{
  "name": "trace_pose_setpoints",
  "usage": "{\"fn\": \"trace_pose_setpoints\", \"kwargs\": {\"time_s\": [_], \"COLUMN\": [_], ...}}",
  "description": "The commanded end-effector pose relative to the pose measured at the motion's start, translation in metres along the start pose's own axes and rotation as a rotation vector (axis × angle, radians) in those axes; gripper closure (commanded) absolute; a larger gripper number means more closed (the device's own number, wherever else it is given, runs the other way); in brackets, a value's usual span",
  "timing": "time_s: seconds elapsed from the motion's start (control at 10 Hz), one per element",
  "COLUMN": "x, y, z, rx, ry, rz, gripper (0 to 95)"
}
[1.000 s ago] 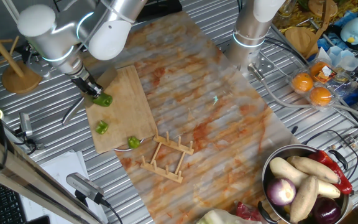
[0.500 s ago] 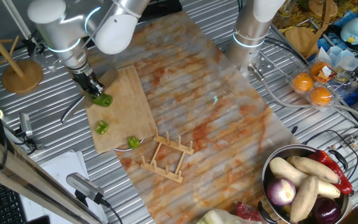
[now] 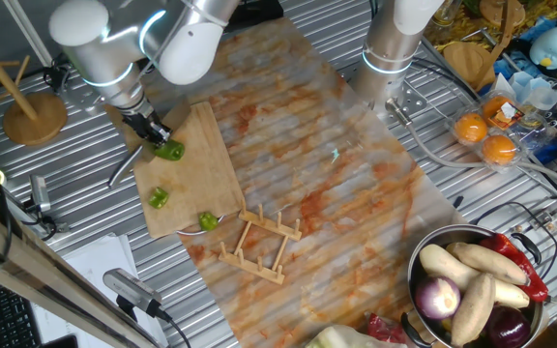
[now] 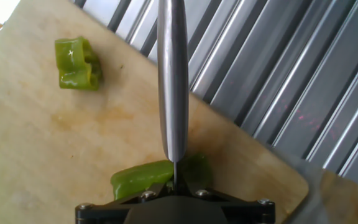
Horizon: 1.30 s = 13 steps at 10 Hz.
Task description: Chop the chili peppers
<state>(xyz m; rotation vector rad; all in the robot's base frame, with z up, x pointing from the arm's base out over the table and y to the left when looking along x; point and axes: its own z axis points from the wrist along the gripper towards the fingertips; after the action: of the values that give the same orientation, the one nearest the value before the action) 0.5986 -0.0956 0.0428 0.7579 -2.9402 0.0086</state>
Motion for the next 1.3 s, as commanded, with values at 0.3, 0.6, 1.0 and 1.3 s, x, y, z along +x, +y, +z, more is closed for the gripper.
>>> {"fn": "trace_pose_setpoints", "kwargs": {"time_s": [0.3,0.6,1.0,1.3], "x": [-0.025,-0.047,-0.046,-0.016], "y": [-0.005,-0.004,-0.002,0.007], "z": [0.036,0.044,0.036,0.044], "rx": [0.001,0.008,0.004,0.018], "ry": [-0.104,-0.116,-0.088,-0.071], "rz": [-0.007,0.014,0.004,-0.016], "gripper": [95.0,95.0,95.0,95.0]}}
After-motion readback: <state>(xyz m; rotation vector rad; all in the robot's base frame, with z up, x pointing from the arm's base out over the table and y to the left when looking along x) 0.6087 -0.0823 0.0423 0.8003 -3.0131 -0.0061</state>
